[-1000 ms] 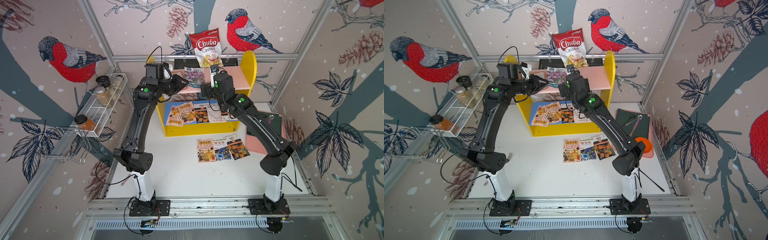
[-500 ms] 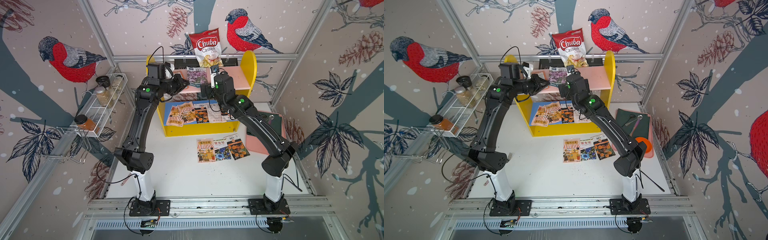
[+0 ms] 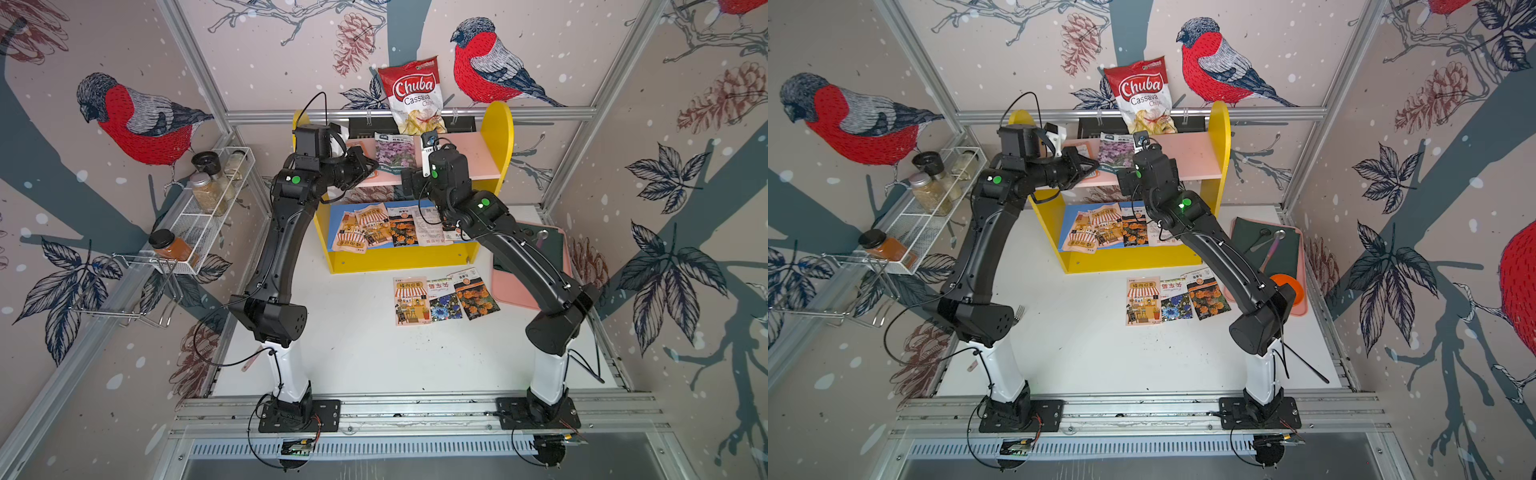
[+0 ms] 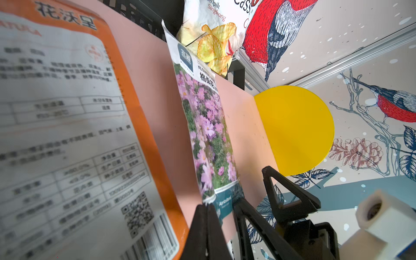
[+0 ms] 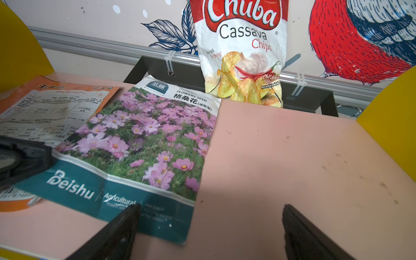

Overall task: Take the seed bag off the shelf
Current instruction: Pick up the seed packet from the shelf.

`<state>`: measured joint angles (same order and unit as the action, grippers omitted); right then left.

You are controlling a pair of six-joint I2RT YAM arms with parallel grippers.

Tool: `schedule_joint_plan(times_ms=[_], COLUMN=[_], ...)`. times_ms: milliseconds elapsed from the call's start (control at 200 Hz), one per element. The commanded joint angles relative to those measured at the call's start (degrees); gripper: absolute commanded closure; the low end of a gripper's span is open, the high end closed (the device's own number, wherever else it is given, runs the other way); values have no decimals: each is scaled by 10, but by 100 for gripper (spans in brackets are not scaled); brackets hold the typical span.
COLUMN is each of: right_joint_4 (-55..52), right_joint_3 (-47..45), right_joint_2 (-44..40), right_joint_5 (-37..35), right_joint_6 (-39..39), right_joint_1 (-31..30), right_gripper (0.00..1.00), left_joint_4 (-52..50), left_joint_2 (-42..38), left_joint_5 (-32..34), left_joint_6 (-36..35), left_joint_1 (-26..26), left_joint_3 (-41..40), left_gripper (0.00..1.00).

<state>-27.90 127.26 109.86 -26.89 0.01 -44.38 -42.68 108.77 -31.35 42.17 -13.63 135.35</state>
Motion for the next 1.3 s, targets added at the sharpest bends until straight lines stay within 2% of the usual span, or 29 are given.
schedule_joint_plan(times_ms=[0, 250, 560, 665, 876, 981, 1126, 1291], right_joint_4=[-57, -33, -17, 4, 106, 148, 207, 313], right_joint_3=[-13, -37, -44, -86, -252, -310, -368, -437], right_joint_2=[-5, -36, -99, -142, -259, -289, -306, -309], right_joint_5=[6, 15, 105, 175, 350, 419, 479, 552], right_joint_6=[-18, -8, 40, 92, 252, 320, 385, 466], right_joint_1=[-2, 1, 18, 44, 138, 178, 196, 190], right_gripper=[0, 0, 0, 0, 0, 0, 0, 1], left_joint_4=[25, 38, 50, 44, 43, 30, 31, 48], left_joint_2=[0, -7, -37, -40, -61, -68, -91, -122], left_joint_5=[-1, -10, -15, -15, -18, -20, -16, -16], left_joint_6=[3, 6, 12, 9, 8, 2, -4, -4], left_joint_1=[-1, -2, -6, -6, -7, -8, -8, -11], left_joint_3=[0, -6, -32, -35, -49, -50, -83, -133], left_gripper=[100, 100, 100, 100, 100, 100, 100, 100])
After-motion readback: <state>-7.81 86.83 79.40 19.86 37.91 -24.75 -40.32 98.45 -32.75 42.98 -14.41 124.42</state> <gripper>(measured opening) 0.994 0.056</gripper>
